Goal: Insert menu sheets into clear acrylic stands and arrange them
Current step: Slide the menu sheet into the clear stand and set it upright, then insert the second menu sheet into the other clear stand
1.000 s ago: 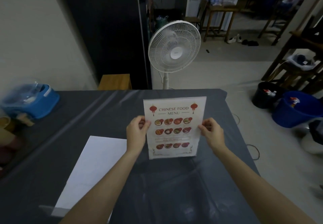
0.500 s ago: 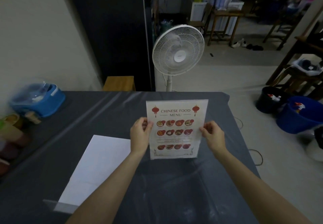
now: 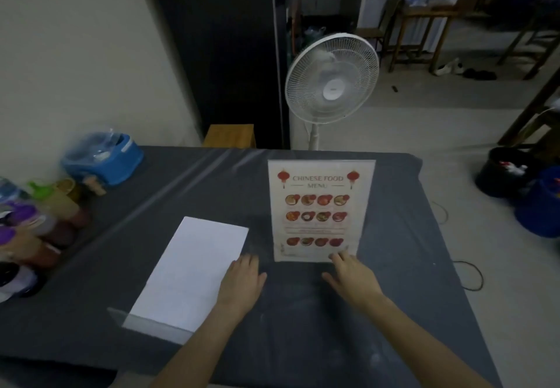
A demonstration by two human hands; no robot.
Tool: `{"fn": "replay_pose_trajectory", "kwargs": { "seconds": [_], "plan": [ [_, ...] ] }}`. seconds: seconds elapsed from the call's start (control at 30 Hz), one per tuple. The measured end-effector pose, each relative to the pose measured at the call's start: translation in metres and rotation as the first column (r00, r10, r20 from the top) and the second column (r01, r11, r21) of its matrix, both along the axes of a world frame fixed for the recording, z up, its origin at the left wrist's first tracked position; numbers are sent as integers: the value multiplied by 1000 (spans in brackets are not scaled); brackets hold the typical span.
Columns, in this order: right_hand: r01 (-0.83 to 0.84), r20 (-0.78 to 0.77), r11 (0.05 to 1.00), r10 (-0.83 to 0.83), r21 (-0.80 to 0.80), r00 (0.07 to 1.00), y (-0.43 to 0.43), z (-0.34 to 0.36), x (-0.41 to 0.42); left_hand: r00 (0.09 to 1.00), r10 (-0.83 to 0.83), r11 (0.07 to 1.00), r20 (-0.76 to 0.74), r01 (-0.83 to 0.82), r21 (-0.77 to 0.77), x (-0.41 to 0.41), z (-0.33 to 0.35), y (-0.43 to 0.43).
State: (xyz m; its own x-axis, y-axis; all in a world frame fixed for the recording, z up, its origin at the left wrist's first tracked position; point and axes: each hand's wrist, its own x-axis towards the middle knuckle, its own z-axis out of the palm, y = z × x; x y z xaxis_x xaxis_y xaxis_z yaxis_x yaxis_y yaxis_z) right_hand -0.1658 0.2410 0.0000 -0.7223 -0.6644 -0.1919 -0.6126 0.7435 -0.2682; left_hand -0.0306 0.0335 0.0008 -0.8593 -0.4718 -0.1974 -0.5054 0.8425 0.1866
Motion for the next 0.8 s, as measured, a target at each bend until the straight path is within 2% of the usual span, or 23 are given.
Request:
{"fn": "replay_pose_trajectory", "kwargs": {
  "seconds": [0.23, 0.33, 0.43, 0.6, 0.8],
  "plan": [
    [-276, -19, 954, 280, 114, 960, -64, -4, 39, 986, -52, 992, 162, 70, -109, 39, 3, -40],
    [-311, -11, 941, 315, 131, 949, -89, -7, 53, 984, -43, 992, 173, 63, -113, 53, 5, -69],
    [-277, 6, 953, 278, 127, 961, -115, -7, 67, 982, -51, 991, 179, 71, -109, 63, 4, -101],
    [-100, 47, 989, 95, 105, 994, -163, -4, 96, 972, -134, 986, 191, 149, -70, 80, -1, -163],
    [64, 112, 994, -74, 85, 991, -216, -2, 135, 954, -228, 972, 197, 234, -8, 101, -17, -220]
  ]
}}
